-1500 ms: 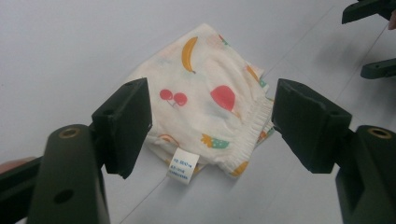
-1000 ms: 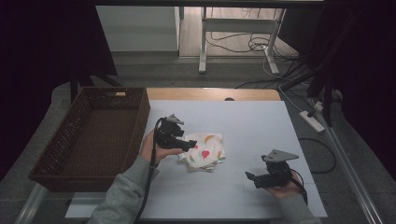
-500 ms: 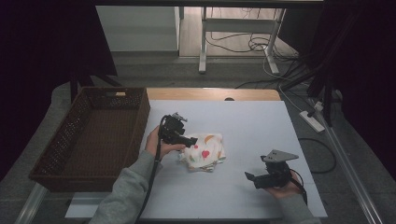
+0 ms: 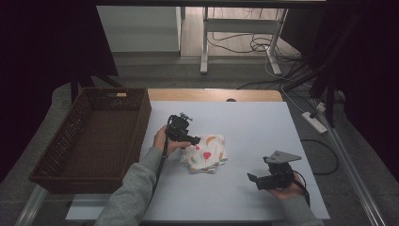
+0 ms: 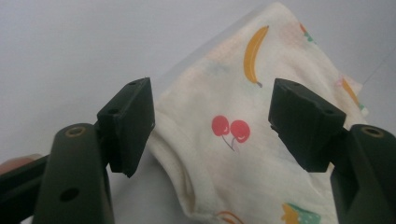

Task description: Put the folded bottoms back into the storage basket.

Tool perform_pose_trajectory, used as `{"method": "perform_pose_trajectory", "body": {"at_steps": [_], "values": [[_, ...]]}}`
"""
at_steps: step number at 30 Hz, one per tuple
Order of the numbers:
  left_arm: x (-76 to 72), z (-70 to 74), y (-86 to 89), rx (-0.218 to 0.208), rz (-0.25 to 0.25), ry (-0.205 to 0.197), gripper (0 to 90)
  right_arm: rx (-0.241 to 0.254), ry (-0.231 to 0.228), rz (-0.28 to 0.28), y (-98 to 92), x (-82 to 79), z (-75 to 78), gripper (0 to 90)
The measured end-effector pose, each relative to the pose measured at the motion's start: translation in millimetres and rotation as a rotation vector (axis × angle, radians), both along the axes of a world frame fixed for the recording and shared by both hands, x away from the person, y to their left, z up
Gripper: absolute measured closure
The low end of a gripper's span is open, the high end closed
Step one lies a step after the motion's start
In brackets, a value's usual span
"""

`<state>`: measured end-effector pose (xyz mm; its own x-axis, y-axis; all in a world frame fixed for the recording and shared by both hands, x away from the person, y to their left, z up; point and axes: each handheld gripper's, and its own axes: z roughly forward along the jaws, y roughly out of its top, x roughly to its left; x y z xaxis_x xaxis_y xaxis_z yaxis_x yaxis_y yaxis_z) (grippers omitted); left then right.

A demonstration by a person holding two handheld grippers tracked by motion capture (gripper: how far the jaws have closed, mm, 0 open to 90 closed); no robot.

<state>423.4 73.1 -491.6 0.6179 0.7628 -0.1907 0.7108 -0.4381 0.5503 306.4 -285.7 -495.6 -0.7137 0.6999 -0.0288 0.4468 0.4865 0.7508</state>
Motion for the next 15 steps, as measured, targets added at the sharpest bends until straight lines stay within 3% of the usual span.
{"method": "perform_pose_trajectory", "body": {"at_steps": [15], "values": [[10.6,-16.5,1.2,0.041,0.022,0.049,30.3,-0.006,0.005,0.0,0.3,0.6,-1.4,8.4]]}}
